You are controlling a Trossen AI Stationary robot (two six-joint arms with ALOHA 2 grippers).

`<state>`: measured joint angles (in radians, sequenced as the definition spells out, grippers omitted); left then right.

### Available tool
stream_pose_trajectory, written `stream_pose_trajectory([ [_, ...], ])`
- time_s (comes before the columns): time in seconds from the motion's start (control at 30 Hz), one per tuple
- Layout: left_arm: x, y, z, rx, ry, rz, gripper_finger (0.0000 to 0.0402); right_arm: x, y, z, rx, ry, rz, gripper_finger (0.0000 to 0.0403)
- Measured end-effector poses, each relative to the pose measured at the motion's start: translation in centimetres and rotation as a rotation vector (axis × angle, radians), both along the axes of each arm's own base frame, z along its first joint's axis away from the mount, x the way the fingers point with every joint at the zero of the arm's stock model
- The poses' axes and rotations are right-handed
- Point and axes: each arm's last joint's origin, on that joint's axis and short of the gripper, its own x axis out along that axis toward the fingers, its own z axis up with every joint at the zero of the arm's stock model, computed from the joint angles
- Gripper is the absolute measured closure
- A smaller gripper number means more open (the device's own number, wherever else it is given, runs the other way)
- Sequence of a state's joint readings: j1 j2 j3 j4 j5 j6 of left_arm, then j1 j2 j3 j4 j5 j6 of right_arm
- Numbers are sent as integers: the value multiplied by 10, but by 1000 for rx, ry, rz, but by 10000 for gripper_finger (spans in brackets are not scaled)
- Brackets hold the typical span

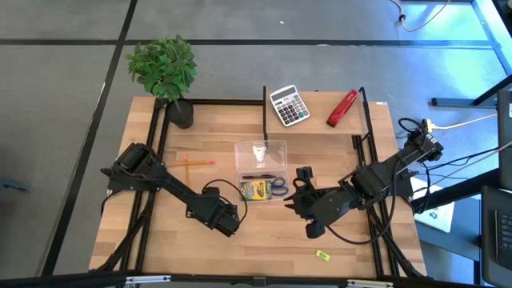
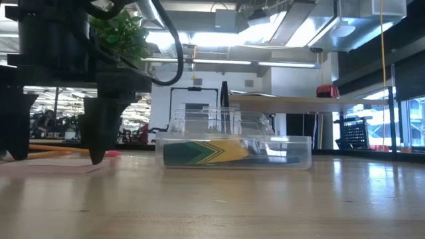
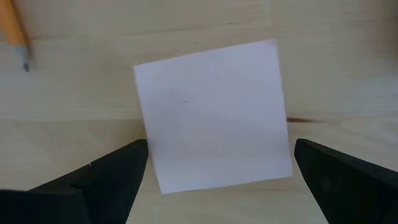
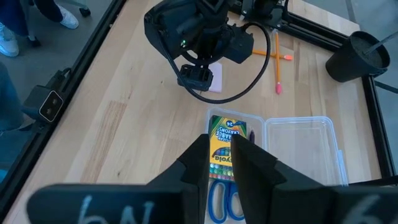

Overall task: Pack school essentials
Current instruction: Put the pink sticky notes into the transparent supply box

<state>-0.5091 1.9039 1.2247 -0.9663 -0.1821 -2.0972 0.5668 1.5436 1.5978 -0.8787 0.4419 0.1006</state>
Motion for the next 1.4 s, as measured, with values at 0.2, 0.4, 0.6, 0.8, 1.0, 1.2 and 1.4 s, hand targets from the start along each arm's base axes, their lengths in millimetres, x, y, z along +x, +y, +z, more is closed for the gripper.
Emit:
stream_pose_trajectory([
  [0.2,-1,0,0,-6,13,23,2,0,0,0,1,0,0,334],
  [0.4,2,0,-2,29,-31,41,2,0,0,0,0,0,0,334],
  [0.6,2,0,-2,35,-40,46,2,0,0,0,-1,0,1,334],
  [0.8,4,1,-13,29,-23,52,1,0,0,0,0,-1,1,334],
  [1.0,4,1,-12,39,-23,19,1,0,0,0,1,-2,1,334],
  [1.2,2,-1,-12,50,-15,-19,1,0,0,1,4,-6,0,334],
  [1.4,1,-3,-13,49,-19,-2,1,0,0,1,5,-6,0,334],
])
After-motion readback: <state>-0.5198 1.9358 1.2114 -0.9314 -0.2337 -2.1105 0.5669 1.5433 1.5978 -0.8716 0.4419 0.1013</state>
